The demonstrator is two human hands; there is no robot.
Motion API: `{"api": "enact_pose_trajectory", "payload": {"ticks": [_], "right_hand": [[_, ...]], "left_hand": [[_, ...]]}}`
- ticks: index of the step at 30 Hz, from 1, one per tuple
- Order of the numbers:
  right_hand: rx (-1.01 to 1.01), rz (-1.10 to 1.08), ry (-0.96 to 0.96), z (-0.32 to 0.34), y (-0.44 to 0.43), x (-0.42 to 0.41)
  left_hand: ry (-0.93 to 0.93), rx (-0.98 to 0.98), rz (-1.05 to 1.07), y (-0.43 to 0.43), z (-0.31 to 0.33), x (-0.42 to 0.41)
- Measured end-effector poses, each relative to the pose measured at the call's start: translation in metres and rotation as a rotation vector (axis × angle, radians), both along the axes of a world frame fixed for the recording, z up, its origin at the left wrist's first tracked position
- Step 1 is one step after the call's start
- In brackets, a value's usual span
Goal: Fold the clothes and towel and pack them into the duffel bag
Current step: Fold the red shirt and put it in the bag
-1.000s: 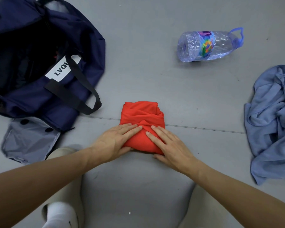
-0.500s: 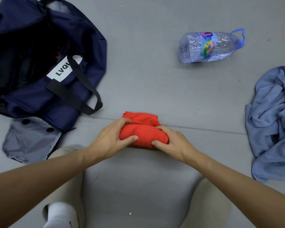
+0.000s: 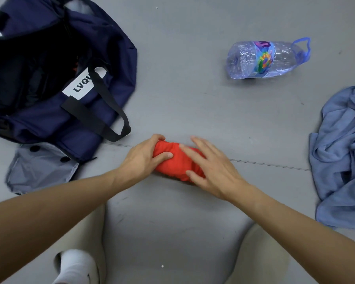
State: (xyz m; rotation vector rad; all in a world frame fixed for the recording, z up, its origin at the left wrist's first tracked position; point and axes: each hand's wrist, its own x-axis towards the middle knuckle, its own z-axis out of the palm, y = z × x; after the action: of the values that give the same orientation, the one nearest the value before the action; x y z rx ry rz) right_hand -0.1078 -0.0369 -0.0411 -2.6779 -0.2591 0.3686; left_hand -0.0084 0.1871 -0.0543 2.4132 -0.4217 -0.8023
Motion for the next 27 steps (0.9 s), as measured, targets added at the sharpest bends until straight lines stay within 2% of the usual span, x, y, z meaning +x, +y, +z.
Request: {"api": "enact_pose_trajectory", "payload": {"ticks": [2,3,5,9,11,13,15,18,23,27], "right_hand": [[-0.09,0.181,0.091,-0.004,0.005,0.004],[-0.125,0.206,0.122,-0.006,0.009,0.004],[-0.166,0.184,0.16,-0.008,0.015,0.003],[-0.136,0.043,0.282,-0.003,0.023,-0.004],[-0.08,-0.01,0.338,0.001,0.026,-0.007],[0.002,-0.049,0.38,0.002,0.028,-0.011],[0.105,-0.091,0.414,0.001,0.029,-0.016],[0.274,-0.159,0.471,-0.005,0.029,-0.024],[0.521,-0.296,0.464,-0.008,0.028,-0.02],[0.669,-0.366,0.399,0.015,0.031,-0.009]], "left_hand": [[-0.008,0.058,-0.014,-0.004,-0.001,0.004],[-0.025,0.09,-0.011,-0.005,-0.001,0.005],[-0.073,0.11,0.027,-0.005,0.001,0.005],[-0.148,-0.016,0.174,0.009,0.011,-0.008],[-0.133,-0.046,0.214,0.018,0.015,-0.02],[-0.035,-0.069,0.197,0.024,0.016,-0.032],[0.095,-0.097,0.123,0.024,0.017,-0.041],[0.172,-0.149,0.034,0.01,0.019,-0.042],[0.262,-0.29,0.113,-0.014,0.019,-0.03],[0.244,-0.416,0.197,-0.021,0.04,-0.021]]}}
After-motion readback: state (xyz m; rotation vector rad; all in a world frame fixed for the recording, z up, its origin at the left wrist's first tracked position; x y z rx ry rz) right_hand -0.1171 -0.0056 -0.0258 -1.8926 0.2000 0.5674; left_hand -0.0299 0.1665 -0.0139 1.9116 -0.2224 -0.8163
